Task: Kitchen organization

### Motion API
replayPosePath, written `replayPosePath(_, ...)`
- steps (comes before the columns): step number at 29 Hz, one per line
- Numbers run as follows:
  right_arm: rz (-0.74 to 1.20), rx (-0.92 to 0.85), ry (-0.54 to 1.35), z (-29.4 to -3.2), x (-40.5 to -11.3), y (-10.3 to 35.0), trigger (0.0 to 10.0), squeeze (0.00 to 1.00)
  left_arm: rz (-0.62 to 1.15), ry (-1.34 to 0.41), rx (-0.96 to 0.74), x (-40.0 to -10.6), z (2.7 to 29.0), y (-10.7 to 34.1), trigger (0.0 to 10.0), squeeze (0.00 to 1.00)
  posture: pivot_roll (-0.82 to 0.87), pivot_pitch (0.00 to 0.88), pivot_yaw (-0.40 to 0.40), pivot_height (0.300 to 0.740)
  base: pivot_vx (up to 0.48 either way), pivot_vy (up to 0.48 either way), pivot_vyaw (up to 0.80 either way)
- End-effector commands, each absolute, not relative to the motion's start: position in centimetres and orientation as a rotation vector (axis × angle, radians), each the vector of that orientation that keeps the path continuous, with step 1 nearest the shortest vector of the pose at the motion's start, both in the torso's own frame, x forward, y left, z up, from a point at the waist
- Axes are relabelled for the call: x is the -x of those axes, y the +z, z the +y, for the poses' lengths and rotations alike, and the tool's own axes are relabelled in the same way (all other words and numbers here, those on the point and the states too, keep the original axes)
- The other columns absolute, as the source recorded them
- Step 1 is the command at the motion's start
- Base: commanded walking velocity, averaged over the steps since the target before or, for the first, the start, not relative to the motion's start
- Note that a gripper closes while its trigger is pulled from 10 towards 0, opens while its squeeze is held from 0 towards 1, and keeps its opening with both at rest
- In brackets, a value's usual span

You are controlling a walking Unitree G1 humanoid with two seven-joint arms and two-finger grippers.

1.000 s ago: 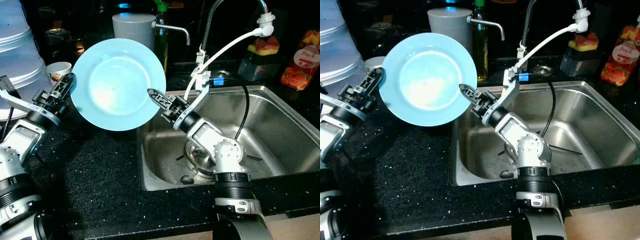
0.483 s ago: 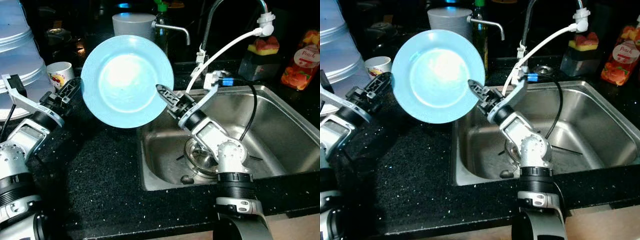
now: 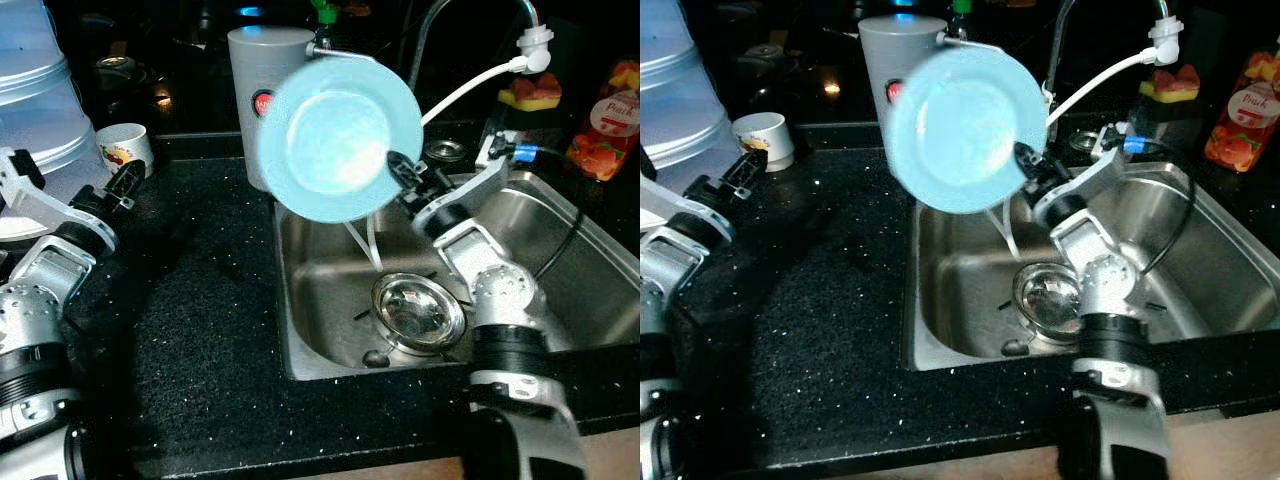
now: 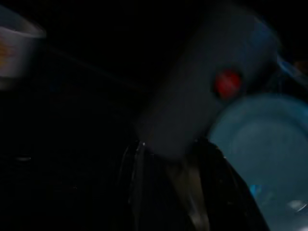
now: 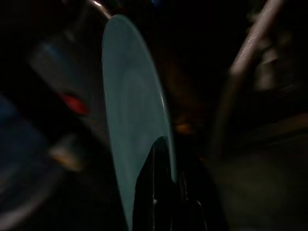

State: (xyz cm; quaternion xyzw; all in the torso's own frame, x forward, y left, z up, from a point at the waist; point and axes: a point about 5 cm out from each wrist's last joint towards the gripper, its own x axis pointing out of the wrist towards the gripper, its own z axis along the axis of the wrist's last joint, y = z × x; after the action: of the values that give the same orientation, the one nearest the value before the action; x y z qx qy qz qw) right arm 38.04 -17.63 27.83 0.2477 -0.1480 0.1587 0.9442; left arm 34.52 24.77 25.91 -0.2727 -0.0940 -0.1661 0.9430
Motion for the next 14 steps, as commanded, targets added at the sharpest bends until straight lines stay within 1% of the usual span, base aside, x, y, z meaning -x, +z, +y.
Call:
replayPosePath(1, -0.315, -0.443, 0.302, -17.6, -38.2, 28.1, 0.0, 0.00, -0.181, -0.384, 0.476, -34.4, 23.7, 26.2, 10.0, 0.00, 0.00, 0.040, 0.035, 0.740, 0.000, 0.000, 0.00)
replayPosePath(2, -0.315, -0.443, 0.302, -17.6, -38.2, 28.1, 0.0, 0.00, -0.181, -0.384, 0.476, -34.4, 23.7, 26.2, 10.0, 0.00, 0.00, 0.040, 0.035, 0.740, 0.000, 0.000, 0.00)
replayPosePath(3, -0.298, -0.342, 0.279, -17.8, -38.3, 28.0, 0.0, 0.00, -0.185, -0.427, 0.466, -34.5, 22.7, 26.5, 10.0, 0.00, 0.01, 0.040, 0.037, 0.740, 0.000, 0.000, 0.00)
replayPosePath(4, -0.265, -0.168, 0.257, -17.9, -38.4, 27.6, 0.0, 0.00, -0.159, -0.569, 0.467, -34.2, 19.9, 27.4, 10.0, 0.00, 0.00, 0.039, 0.041, 0.740, 0.000, 0.000, 0.00)
replayPosePath(5, -0.256, -0.138, 0.255, -17.9, -38.4, 27.4, 0.0, 0.00, -0.148, -0.620, 0.459, -34.1, 18.9, 27.7, 10.0, 0.00, 0.00, 0.039, 0.041, 0.740, 0.000, 0.000, 0.00)
replayPosePath(6, -0.256, -0.138, 0.255, -17.9, -38.4, 27.4, 0.0, 0.00, -0.148, -0.620, 0.459, -34.1, 18.9, 27.7, 10.0, 0.00, 0.00, 0.039, 0.041, 0.740, 0.000, 0.000, 0.00)
replayPosePath(8, -0.245, -0.172, 0.249, -18.1, -38.5, 27.0, 0.0, 0.00, -0.092, -0.617, 0.453, -34.4, 17.5, 27.4, 10.0, 0.00, 0.00, 0.036, 0.039, 0.740, 0.000, 0.000, 0.00)
replayPosePath(9, -0.232, -0.150, 0.234, -18.1, -38.6, 26.6, 0.0, 0.00, -0.076, -0.634, 0.405, -34.4, 16.9, 27.1, 10.0, 0.00, 0.00, 0.038, 0.042, 0.740, 0.000, 0.000, 0.00)
replayPosePath(10, -0.214, -0.072, 0.210, -18.2, -38.6, 26.1, 0.0, 0.00, -0.033, -0.656, 0.303, -34.3, 15.9, 26.4, 10.0, 0.00, 0.00, 0.038, 0.042, 0.740, 0.000, 0.000, 0.00)
replayPosePath(12, -0.202, 0.020, 0.200, -18.1, -38.7, 25.6, 0.0, 0.00, 0.022, -0.662, 0.210, -34.3, 15.1, 25.5, 10.0, 0.00, 0.00, 0.037, 0.054, 0.740, 0.000, 0.000, 0.00)
replayPosePath(14, -0.197, 0.059, 0.194, -18.1, -38.7, 25.3, 0.0, 0.00, 0.074, -0.677, 0.124, -34.0, 14.7, 24.6, 10.0, 0.00, 0.01, 0.040, 0.055, 0.740, 0.000, 0.000, 0.00)
